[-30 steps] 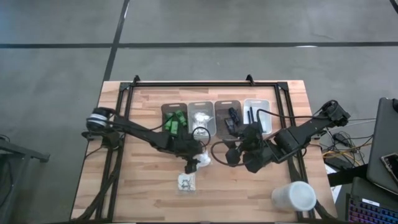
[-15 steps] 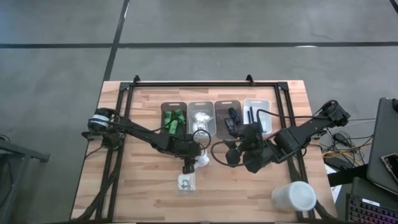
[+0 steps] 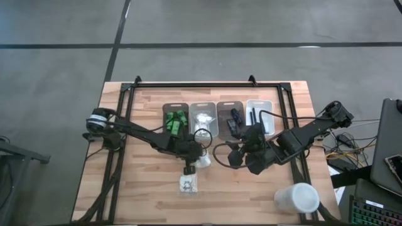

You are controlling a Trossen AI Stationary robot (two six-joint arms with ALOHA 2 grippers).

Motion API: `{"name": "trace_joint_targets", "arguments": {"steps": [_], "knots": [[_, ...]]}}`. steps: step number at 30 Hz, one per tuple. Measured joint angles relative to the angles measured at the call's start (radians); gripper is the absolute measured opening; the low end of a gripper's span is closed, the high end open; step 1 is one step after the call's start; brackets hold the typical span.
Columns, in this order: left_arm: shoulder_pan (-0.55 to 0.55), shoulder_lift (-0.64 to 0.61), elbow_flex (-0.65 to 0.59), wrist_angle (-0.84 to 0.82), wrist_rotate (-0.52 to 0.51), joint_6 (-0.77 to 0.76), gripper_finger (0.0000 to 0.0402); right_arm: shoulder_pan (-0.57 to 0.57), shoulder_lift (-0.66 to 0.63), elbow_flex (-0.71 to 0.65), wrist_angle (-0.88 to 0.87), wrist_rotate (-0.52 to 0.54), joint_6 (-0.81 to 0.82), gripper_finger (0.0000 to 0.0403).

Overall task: Pick & Place Travel size toiletries
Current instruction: Put the cotton pack into the gray bin

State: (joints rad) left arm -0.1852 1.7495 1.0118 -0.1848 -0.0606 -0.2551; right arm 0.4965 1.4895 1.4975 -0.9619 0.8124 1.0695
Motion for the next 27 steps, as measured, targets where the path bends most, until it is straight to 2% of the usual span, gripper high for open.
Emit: {"name": "trace_joint_targets", "arguments": {"steps": [6, 8, 12, 14, 20, 22, 24, 27], "knots": [[0.0, -0.132, 0.054, -0.038, -0.011, -0.004, 0.0004, -0.006, 0.0, 0.0, -0.003, 0.001, -0.005, 0.0194], [0.0, -0.186, 0.079, -0.07, -0.082, 0.001, 0.0004, -0.006, 0.0, 0.0, -0.003, 0.002, -0.006, 0.0197], [0.034, -0.269, 0.132, -0.152, -0.29, 0.06, 0.0003, -0.006, 0.0, 0.0, -0.002, 0.002, -0.015, 0.0198], [0.08, -0.286, 0.154, -0.198, -0.333, 0.09, 0.0002, -0.006, 0.0, -0.001, -0.003, 0.002, -0.015, 0.0194], [0.248, -0.26, 0.164, -0.228, -0.275, 0.101, 0.0002, -0.007, 0.0, -0.001, -0.002, 0.003, -0.03, 0.0178], [0.297, -0.226, 0.164, -0.224, -0.202, 0.089, 0.0008, -0.007, 0.0, -0.001, -0.001, 0.003, -0.03, 0.0173], [0.324, -0.187, 0.164, -0.222, -0.148, 0.052, 0.0025, -0.006, 0.0, -0.001, -0.001, 0.003, -0.03, 0.017], [0.333, -0.131, 0.164, -0.222, -0.147, -0.006, 0.007, -0.006, 0.0, -0.001, -0.001, 0.002, -0.026, 0.0169]]}}
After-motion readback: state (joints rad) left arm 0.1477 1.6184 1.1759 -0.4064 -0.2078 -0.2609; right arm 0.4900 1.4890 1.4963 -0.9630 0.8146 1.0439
